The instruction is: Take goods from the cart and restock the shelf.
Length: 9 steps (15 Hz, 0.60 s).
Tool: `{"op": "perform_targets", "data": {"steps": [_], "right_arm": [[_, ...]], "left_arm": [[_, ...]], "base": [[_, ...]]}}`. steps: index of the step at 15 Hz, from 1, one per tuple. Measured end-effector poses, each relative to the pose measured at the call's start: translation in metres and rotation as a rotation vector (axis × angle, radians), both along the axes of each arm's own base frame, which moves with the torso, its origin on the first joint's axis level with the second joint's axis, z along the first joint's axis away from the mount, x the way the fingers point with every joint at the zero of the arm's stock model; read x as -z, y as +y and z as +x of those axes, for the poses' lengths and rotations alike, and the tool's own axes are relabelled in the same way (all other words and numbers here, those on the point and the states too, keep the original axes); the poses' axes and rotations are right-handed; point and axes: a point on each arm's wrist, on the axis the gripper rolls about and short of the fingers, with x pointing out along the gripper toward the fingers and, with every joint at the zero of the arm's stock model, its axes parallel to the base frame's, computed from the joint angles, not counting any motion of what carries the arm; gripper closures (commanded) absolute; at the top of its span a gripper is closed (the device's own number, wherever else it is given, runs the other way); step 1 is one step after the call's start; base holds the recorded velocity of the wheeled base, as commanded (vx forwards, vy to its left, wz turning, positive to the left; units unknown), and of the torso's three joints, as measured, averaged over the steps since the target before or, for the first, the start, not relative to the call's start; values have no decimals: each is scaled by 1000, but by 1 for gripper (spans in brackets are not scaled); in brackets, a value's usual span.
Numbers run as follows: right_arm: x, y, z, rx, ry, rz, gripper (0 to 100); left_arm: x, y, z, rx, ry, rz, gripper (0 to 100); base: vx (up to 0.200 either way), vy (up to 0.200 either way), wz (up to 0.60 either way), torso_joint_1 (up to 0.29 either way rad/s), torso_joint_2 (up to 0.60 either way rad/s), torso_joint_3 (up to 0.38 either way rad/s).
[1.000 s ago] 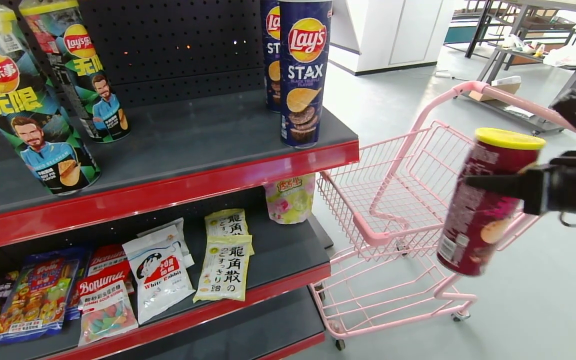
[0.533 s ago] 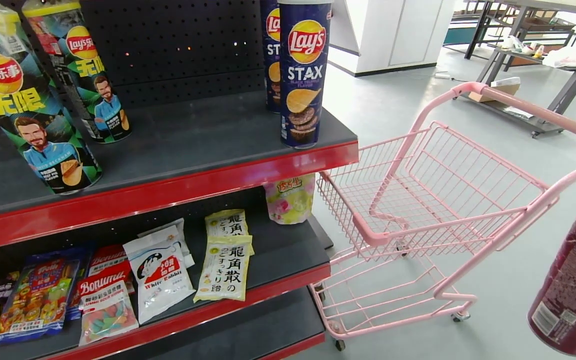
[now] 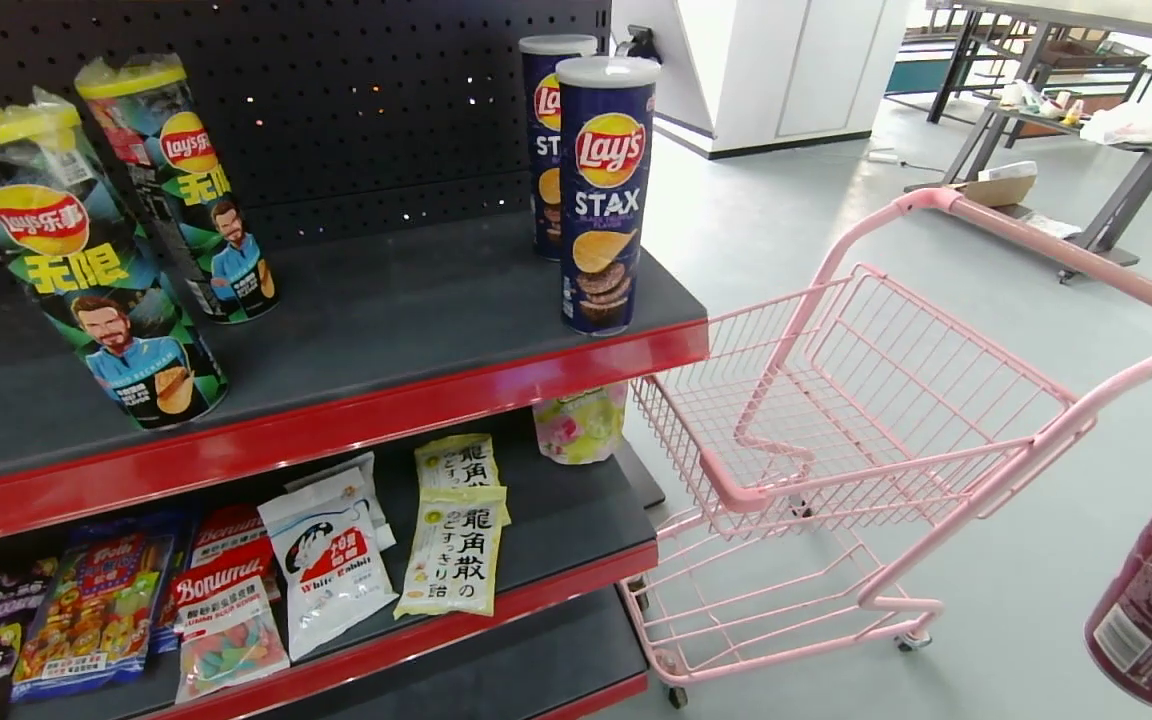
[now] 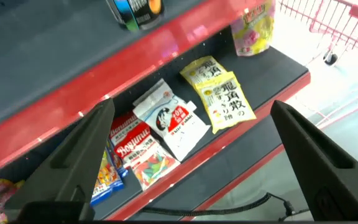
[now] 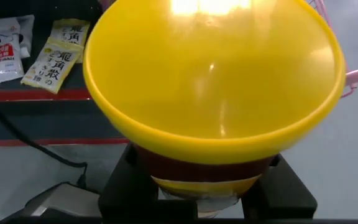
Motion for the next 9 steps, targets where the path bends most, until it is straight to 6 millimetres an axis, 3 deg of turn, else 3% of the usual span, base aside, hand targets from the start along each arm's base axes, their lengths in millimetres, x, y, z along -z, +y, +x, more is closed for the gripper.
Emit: {"op": "perform_targets", "data": {"steps": [5,9], "right_arm": [[-1,0,3,-6,4,-6,100],[1,1,5,-6,17,-6,100]], "left_arm": [[-1,0,0,3,-2,-1,0],[0,0,0,2,-2,-1,0]], "base": [[0,0,0,238,-589,-355],[0,0,0,189,-449,-262]]}}
